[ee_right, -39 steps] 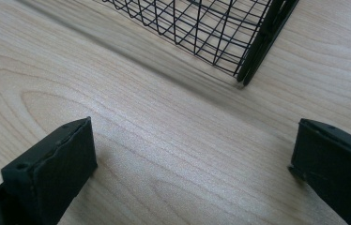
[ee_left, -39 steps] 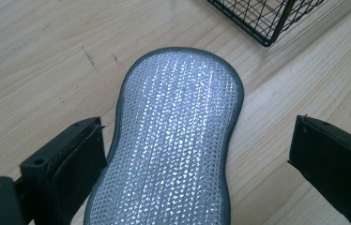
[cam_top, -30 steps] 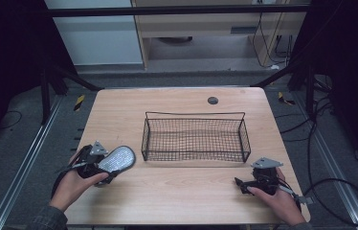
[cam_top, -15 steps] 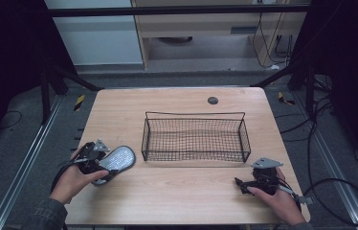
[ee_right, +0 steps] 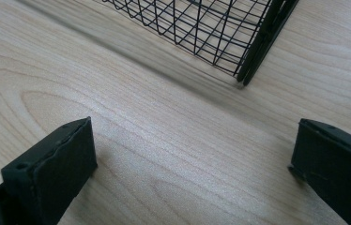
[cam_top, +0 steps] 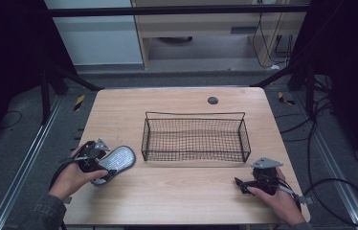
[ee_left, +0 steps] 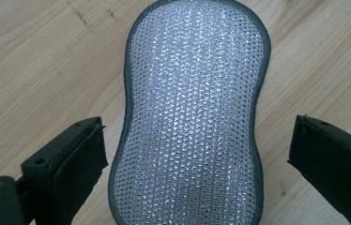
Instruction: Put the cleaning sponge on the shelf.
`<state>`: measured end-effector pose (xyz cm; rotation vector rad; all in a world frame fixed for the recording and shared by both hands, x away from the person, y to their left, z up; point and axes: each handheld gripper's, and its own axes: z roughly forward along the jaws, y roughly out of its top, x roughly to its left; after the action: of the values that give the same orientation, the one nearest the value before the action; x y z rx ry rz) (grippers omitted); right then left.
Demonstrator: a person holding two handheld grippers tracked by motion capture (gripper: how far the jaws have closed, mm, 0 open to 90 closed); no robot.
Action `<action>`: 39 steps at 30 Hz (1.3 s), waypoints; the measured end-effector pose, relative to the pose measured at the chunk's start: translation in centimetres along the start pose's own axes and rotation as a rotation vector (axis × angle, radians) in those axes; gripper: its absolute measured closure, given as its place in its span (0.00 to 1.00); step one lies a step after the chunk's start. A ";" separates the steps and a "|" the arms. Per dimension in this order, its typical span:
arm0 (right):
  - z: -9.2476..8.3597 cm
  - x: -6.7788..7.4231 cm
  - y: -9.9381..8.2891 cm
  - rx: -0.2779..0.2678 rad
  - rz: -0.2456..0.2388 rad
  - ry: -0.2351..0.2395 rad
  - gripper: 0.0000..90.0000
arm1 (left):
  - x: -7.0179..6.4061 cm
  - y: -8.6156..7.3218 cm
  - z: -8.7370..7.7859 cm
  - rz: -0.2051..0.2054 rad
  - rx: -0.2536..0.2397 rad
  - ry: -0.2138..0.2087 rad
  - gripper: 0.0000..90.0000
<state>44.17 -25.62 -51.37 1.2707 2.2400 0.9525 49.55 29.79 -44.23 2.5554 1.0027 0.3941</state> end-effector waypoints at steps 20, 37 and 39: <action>0.0 0.0 0.0 0.001 0.001 -0.001 0.00 | 1.0 1.5 2.3 0.013 0.110 -0.071 0.04; 0.0 0.0 0.0 0.001 -0.001 -0.001 0.00 | 1.6 1.6 4.7 0.021 0.167 -0.084 0.02; 0.0 0.0 0.0 0.001 0.000 -0.001 0.00 | 1.6 1.5 4.8 0.022 0.168 -0.085 0.02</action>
<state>44.16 -25.62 -51.38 1.2710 2.2399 0.9509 53.43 28.77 -47.66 2.7085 1.0168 0.2129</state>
